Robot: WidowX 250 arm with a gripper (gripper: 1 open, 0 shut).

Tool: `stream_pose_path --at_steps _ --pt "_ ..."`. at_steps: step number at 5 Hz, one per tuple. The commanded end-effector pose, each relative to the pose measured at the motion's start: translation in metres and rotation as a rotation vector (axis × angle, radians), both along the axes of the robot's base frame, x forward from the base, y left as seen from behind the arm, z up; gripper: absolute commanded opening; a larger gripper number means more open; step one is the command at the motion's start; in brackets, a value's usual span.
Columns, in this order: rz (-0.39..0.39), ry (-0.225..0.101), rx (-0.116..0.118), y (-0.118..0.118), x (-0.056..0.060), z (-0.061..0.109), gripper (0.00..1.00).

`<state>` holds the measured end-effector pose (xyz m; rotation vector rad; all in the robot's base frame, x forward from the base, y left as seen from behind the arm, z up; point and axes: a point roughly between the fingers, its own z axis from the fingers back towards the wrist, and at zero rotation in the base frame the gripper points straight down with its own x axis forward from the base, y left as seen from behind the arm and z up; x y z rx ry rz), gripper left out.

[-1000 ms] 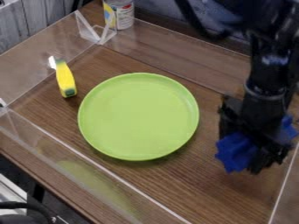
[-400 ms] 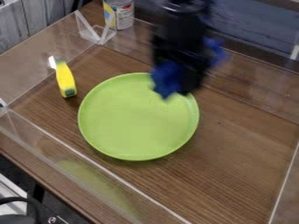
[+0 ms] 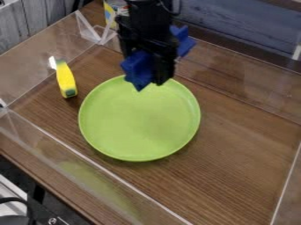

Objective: Put the blue object in the green plate

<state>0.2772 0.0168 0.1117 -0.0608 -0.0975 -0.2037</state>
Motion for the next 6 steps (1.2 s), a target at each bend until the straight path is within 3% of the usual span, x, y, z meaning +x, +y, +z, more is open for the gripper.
stream_pose_path --at_steps 1,2,6 --pt "-0.037 -0.029 -0.02 -0.016 0.006 -0.002 0.0" --pt "-0.059 -0.025 -0.03 -0.029 0.013 -0.013 0.0" --pt "-0.043 -0.046 -0.03 -0.025 0.03 -0.021 0.0"
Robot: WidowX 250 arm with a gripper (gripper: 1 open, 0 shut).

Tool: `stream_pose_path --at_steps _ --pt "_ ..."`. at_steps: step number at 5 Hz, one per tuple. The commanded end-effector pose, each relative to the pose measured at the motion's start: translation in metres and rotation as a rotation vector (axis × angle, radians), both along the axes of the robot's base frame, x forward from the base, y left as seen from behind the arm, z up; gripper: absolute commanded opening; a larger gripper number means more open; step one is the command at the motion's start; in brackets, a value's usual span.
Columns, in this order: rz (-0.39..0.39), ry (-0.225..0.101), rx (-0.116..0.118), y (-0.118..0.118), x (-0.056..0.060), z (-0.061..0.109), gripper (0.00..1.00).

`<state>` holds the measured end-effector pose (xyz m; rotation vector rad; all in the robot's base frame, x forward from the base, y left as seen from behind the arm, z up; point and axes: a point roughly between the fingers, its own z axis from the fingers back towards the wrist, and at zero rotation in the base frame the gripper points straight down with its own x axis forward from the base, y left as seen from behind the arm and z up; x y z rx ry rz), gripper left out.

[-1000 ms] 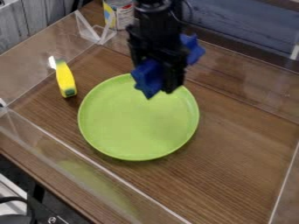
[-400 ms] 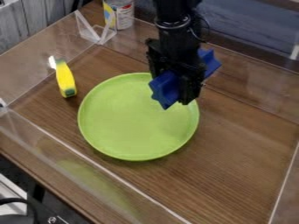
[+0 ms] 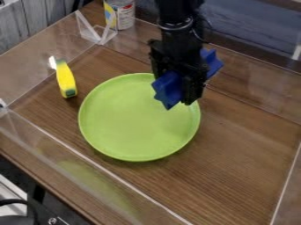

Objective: Put the blue object in the green plate

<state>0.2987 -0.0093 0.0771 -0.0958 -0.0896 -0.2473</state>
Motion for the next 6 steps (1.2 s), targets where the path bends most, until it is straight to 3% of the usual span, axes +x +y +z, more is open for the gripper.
stream_pose_path --at_steps 1,6 --pt "0.004 -0.063 0.0 -0.001 0.014 0.012 0.0" --pt "0.008 -0.088 -0.013 -0.003 0.027 0.009 0.0"
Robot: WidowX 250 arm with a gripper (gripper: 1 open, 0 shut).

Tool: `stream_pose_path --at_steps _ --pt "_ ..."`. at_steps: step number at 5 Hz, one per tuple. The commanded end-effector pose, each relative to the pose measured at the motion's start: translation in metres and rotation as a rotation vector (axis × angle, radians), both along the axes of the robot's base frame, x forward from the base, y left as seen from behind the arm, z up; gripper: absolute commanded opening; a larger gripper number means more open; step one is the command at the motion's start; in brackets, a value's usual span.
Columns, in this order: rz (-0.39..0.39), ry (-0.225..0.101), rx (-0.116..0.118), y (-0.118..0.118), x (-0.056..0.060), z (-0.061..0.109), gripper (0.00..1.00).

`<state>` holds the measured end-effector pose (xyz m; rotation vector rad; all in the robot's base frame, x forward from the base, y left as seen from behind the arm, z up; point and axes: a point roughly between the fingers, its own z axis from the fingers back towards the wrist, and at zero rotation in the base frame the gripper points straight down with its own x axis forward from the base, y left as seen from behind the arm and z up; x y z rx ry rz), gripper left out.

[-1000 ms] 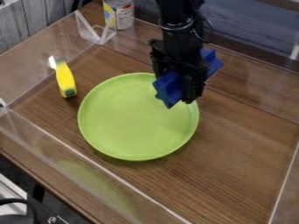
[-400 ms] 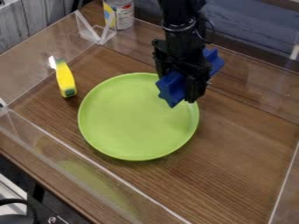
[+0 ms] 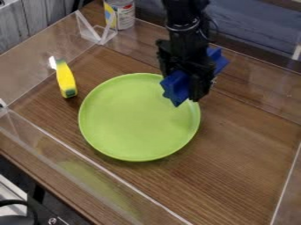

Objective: Put the blue object in the green plate

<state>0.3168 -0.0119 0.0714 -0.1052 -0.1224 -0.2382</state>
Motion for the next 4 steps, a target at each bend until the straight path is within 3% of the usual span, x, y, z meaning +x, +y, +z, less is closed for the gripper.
stream_pose_path --at_steps 1,4 --pt "-0.004 -0.063 -0.003 -0.003 0.013 0.015 0.0" --pt "-0.151 -0.037 -0.04 -0.076 -0.009 -0.002 0.0"
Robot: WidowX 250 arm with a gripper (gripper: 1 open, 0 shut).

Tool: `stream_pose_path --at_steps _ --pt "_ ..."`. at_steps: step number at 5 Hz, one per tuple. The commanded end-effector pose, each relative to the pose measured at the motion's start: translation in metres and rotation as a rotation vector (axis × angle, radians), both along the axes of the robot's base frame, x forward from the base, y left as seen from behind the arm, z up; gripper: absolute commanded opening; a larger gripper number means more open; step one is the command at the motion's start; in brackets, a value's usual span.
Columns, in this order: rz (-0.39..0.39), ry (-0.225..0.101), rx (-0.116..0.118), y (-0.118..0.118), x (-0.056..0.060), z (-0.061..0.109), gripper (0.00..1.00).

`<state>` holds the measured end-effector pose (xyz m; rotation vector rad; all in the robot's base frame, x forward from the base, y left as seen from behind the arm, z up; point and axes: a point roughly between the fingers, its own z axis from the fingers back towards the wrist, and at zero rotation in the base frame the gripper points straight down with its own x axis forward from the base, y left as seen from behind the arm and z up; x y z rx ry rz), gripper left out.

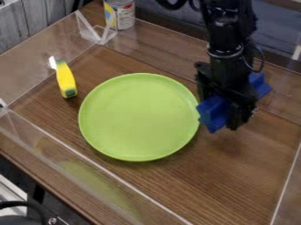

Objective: Put the blue object in the green plate

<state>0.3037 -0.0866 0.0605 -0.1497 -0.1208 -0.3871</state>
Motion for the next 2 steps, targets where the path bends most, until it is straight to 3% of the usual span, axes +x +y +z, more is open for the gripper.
stream_pose_path --at_steps 1,2 --pt "-0.001 -0.025 -0.008 -0.0052 0.0101 0.0 0.0" --pt "0.007 -0.022 -0.007 -0.0044 0.0138 -0.0063 0.0"
